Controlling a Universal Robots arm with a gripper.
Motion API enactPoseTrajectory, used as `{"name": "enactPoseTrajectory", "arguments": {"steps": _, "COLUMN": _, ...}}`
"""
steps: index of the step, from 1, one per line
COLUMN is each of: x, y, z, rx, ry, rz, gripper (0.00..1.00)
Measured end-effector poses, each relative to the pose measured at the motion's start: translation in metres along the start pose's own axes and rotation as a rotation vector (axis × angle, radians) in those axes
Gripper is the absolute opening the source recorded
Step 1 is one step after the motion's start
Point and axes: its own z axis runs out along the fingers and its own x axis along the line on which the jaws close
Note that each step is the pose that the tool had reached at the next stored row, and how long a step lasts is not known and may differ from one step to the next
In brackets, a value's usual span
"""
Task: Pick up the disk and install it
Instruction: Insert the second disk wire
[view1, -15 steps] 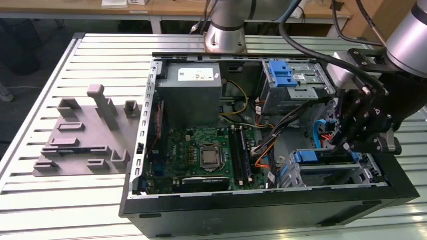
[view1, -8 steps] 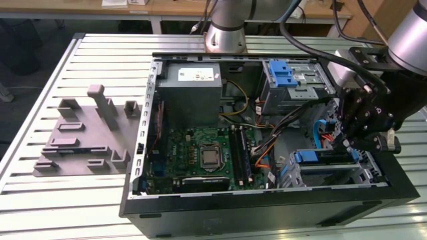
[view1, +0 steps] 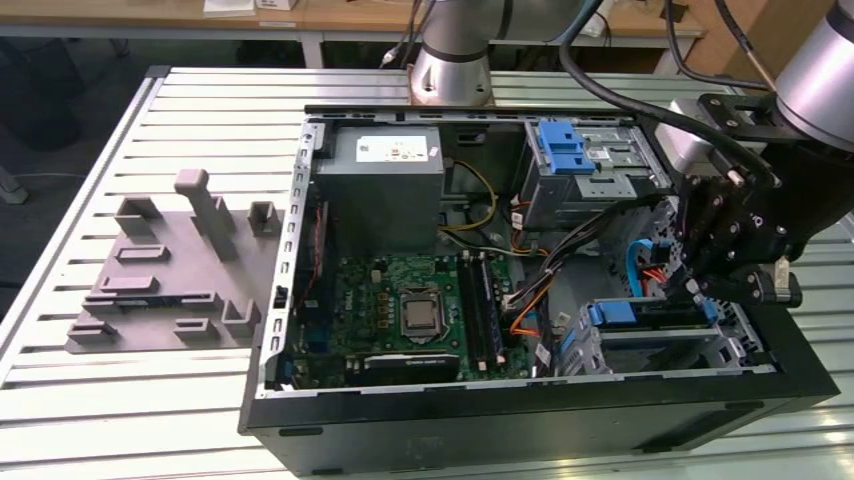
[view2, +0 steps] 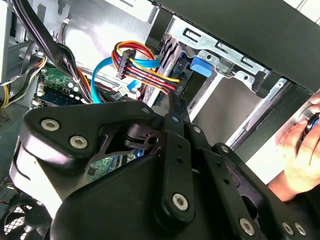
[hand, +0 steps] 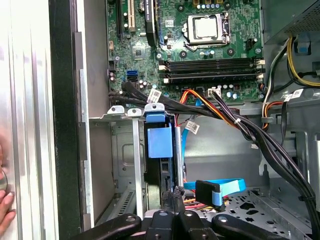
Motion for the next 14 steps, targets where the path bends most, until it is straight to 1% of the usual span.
{"name": "enactPoseTrajectory", "arguments": {"steps": 8, "x": 0.0002, "y": 0.0022, "z": -0.0006, "rx": 0.0006, "ry": 0.0002, "rz": 0.000, "gripper": 0.11}}
{"name": "enactPoseTrajectory", "arguments": {"steps": 12, "x": 0.0004, "y": 0.0024, "z": -0.0075, "rx": 0.0006, "ry": -0.0001, "rz": 0.000, "gripper": 0.11}}
{"name": "enactPoseTrajectory", "arguments": {"steps": 14, "x": 0.0005, "y": 0.0028, "z": -0.0098, "rx": 0.0006, "ry": 0.0000, "rz": 0.000, "gripper": 0.11}}
